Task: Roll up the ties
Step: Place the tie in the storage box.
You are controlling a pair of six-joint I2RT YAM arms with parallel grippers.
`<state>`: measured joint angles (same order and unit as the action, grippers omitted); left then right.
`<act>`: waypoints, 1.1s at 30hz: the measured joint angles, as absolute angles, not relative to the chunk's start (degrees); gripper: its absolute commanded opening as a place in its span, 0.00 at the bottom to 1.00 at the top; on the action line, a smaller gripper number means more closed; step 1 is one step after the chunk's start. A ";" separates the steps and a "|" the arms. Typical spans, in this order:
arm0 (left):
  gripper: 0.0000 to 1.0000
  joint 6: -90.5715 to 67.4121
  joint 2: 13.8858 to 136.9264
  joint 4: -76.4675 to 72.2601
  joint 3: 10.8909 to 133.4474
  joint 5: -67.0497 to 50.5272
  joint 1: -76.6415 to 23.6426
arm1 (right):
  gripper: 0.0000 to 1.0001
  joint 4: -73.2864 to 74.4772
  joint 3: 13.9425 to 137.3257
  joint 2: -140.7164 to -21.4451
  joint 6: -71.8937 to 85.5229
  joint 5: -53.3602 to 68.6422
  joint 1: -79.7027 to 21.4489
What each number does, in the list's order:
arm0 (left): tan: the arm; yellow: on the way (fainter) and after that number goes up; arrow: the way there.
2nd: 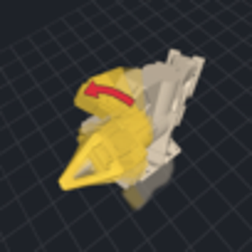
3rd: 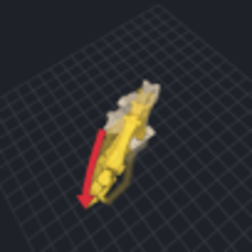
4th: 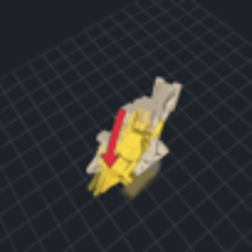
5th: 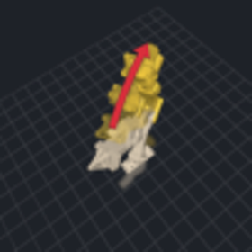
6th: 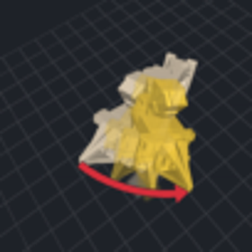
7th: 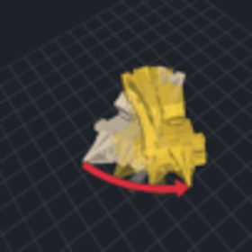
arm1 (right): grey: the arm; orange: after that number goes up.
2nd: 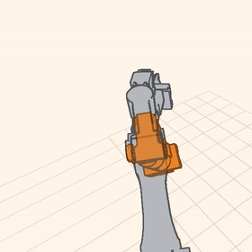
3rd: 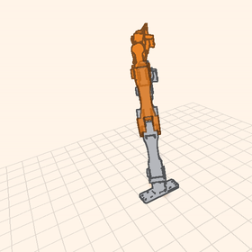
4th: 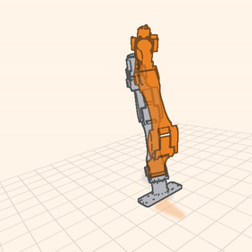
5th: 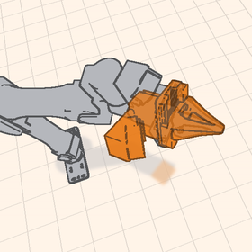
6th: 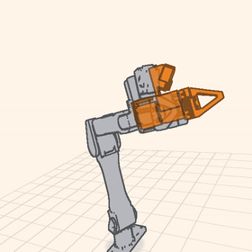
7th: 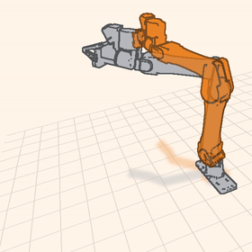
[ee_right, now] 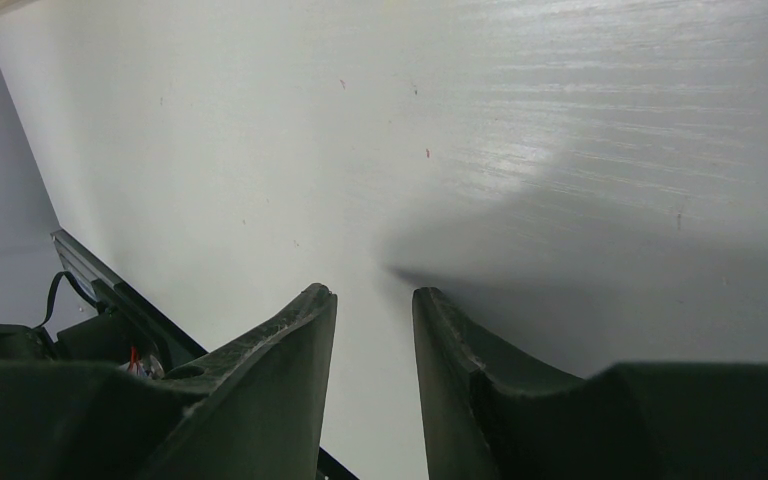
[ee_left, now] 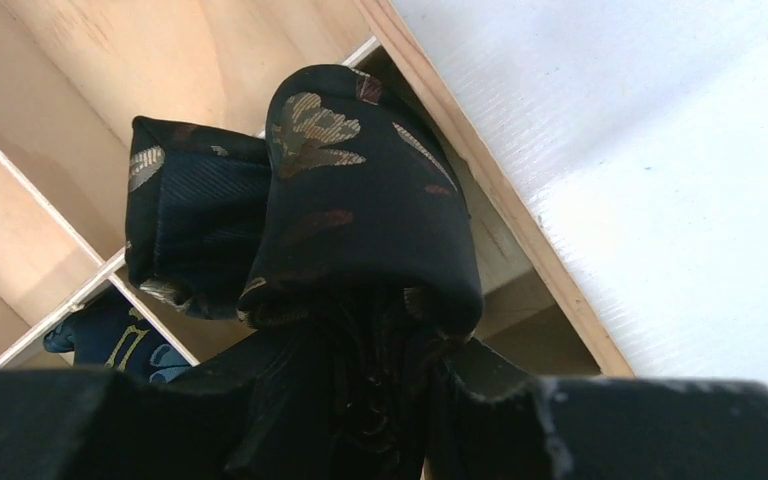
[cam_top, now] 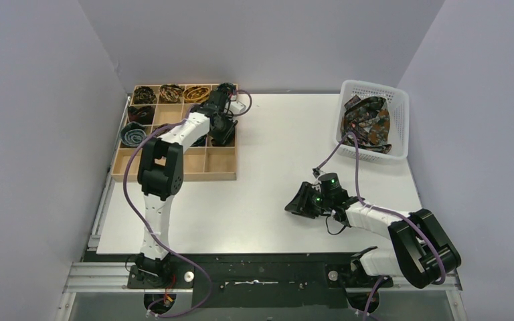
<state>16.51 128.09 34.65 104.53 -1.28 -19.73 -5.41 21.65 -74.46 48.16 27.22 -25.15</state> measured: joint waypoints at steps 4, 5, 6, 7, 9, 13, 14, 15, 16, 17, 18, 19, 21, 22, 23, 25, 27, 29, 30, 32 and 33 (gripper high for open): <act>0.11 17.15 127.79 34.57 103.98 -0.45 -19.70 | 0.36 -5.28 21.65 -74.46 48.01 27.22 -25.15; 0.11 17.19 127.57 34.46 103.61 -0.47 -19.62 | 0.36 -5.28 21.65 -74.46 47.99 27.22 -25.15; 0.11 17.21 127.44 34.63 103.44 -0.47 -19.44 | 0.36 -5.30 21.65 -74.46 47.99 27.22 -25.15; 0.11 17.19 127.39 34.87 103.44 -0.51 -19.20 | 0.36 -5.30 21.65 -74.46 47.99 27.24 -25.15; 0.11 17.17 127.39 35.68 103.66 -0.51 -18.72 | 0.36 -5.30 21.65 -74.46 47.99 27.24 -25.15; 0.15 17.19 127.44 37.67 104.68 -0.49 -18.11 | 0.36 -5.30 21.65 -74.46 47.99 27.24 -25.15; 0.18 17.19 127.61 38.57 105.41 -0.49 -18.06 | 0.36 -5.30 21.65 -74.46 47.99 27.24 -25.15; 0.22 17.21 127.87 39.42 106.19 -0.49 -18.06 | 0.36 -5.30 21.65 -74.43 47.99 27.24 -25.15; 0.25 17.21 128.33 40.45 107.28 -0.47 -18.06 | 0.36 -5.30 21.65 -74.43 47.99 27.24 -25.15; 0.28 17.21 128.86 41.36 108.27 -0.45 -18.13 | 0.36 -5.30 21.65 -74.43 47.99 27.27 -25.15; 0.32 17.21 129.47 42.37 109.43 -0.40 -18.26 | 0.36 -5.30 21.65 -74.43 47.99 27.27 -25.15; 0.36 17.23 130.26 43.31 110.61 -0.25 -18.37 | 0.36 -5.32 21.65 -74.43 47.99 27.29 -25.15; 0.42 17.34 131.96 45.23 113.14 0.05 -18.68 | 0.36 -5.30 21.65 -74.43 47.97 27.31 -25.15; 0.45 17.41 132.62 46.04 114.17 0.23 -18.81 | 0.36 -5.30 21.65 -74.43 47.99 27.33 -25.15; 0.47 17.43 133.19 46.87 115.18 0.40 -18.96 | 0.36 -5.30 21.65 -74.43 47.97 27.33 -25.15; 0.49 17.34 133.95 47.90 116.36 0.64 -19.11 | 0.36 -5.30 21.65 -74.43 47.99 27.35 -25.15; 0.53 17.17 134.10 48.56 116.77 0.80 -19.22 | 0.37 -5.32 21.65 -74.43 47.99 27.35 -25.15; 0.55 17.06 134.13 48.99 117.08 0.82 -19.29 | 0.37 -5.34 21.65 -74.43 48.01 27.35 -25.15; 0.56 16.93 134.13 48.99 117.10 0.82 -19.29 | 0.37 -5.37 21.65 -74.43 48.01 27.35 -25.15; 0.60 16.71 134.13 49.15 117.16 0.80 -19.29 | 0.37 -5.39 21.65 -74.43 48.01 27.38 -25.15; 0.63 16.60 134.13 49.23 117.16 0.80 -19.29 | 0.37 -5.41 21.65 -74.43 48.03 27.38 -25.15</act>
